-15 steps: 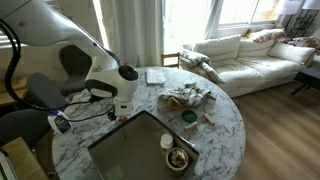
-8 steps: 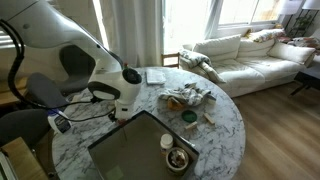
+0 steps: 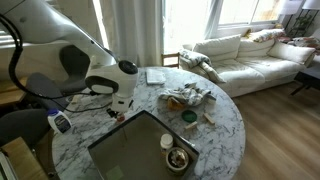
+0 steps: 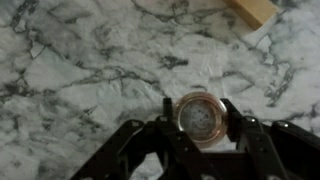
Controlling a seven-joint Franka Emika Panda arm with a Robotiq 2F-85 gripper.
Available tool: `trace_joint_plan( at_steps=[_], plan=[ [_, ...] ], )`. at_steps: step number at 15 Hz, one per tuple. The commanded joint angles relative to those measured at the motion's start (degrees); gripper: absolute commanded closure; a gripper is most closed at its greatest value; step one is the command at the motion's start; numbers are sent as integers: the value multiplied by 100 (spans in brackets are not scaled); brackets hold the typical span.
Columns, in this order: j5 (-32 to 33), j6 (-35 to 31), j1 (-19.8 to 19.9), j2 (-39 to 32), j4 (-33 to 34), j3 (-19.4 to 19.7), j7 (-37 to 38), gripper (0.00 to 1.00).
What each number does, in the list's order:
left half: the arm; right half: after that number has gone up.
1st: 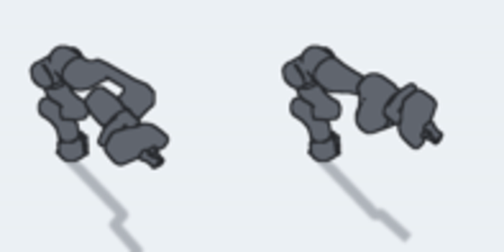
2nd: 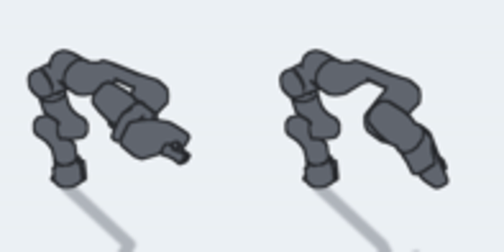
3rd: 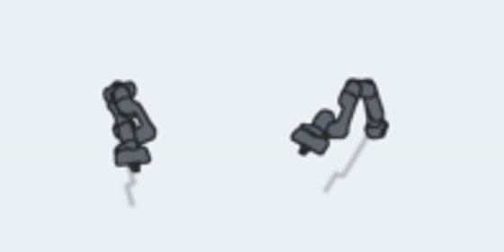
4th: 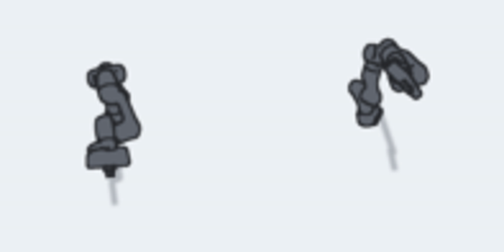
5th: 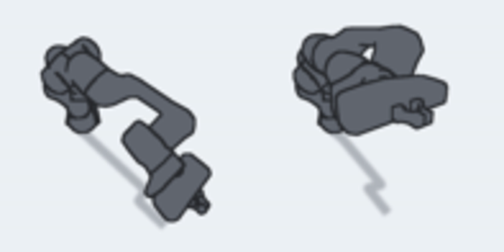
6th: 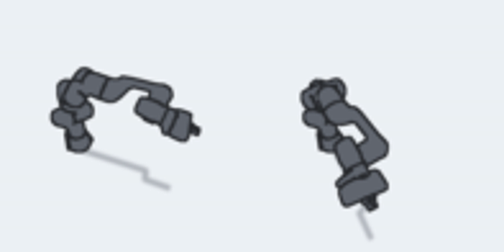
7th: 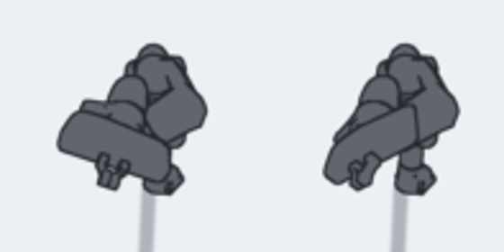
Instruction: Turn the container with an orange lid on the over
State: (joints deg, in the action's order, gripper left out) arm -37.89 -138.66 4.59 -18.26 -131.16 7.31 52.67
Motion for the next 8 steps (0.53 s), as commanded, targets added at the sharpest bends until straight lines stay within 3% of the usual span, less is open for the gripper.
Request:
trace_joint_plan(
  at_steps=[1,4,8],
  plan=[
    [1188,-789,-641,475,-521,199,1406,76],
    [2591,-1292,-1352,544,-750,565,2801,76],
    [4518,-1272,-2759,312,-682,1681,4589,76]
  ],
)
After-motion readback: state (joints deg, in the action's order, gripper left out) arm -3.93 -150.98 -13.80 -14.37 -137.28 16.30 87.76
